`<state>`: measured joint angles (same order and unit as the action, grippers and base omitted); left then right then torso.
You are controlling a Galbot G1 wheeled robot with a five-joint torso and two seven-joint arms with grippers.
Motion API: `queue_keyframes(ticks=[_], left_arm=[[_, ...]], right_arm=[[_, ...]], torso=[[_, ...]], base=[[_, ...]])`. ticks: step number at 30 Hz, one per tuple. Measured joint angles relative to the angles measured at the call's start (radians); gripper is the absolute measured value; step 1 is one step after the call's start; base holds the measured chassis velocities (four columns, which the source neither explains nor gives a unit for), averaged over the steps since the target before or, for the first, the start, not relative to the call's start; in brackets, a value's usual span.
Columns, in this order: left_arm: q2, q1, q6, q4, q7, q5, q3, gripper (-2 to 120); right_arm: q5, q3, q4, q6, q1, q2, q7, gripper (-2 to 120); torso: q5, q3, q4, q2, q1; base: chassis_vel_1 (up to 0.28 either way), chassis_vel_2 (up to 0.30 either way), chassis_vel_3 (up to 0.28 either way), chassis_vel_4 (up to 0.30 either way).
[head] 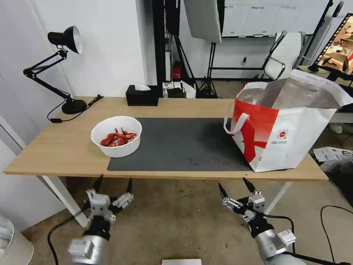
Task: Pick up the trash from the table and place it into the takeout bag.
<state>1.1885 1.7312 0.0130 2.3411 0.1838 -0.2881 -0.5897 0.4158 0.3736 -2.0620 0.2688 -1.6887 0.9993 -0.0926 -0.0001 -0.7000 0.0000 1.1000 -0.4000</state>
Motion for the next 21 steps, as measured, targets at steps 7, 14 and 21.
queue_keyframes(ticks=[7, 14, 21], left_arm=[[-0.307, -0.113, 0.204, 0.026, 0.123, -0.449, -0.184, 100], [-0.487, -0.296, 0.356, -0.072, 0.163, -0.808, -0.157, 100], [-0.593, -0.552, 0.548, -0.251, 0.183, -1.067, -0.065, 100]], right_arm=[[0.001, 0.000, 0.000, 0.000, 0.000, 0.000, -0.001, 100], [0.001, 0.000, -0.001, 0.000, 0.001, 0.000, 0.000, 100], [0.001, 0.000, -0.001, 0.000, 0.001, -0.001, 0.000, 100]], torso=[[-0.0002, 0.000, 0.0000, 0.000, 0.000], [-0.0002, 0.000, -0.0001, 0.000, 0.000], [-0.0001, 0.000, -0.0001, 0.000, 0.000]], base=[[0.000, 0.000, 0.000, 0.000], [0.000, 0.000, 0.000, 0.000], [0.000, 0.000, 0.000, 0.000]])
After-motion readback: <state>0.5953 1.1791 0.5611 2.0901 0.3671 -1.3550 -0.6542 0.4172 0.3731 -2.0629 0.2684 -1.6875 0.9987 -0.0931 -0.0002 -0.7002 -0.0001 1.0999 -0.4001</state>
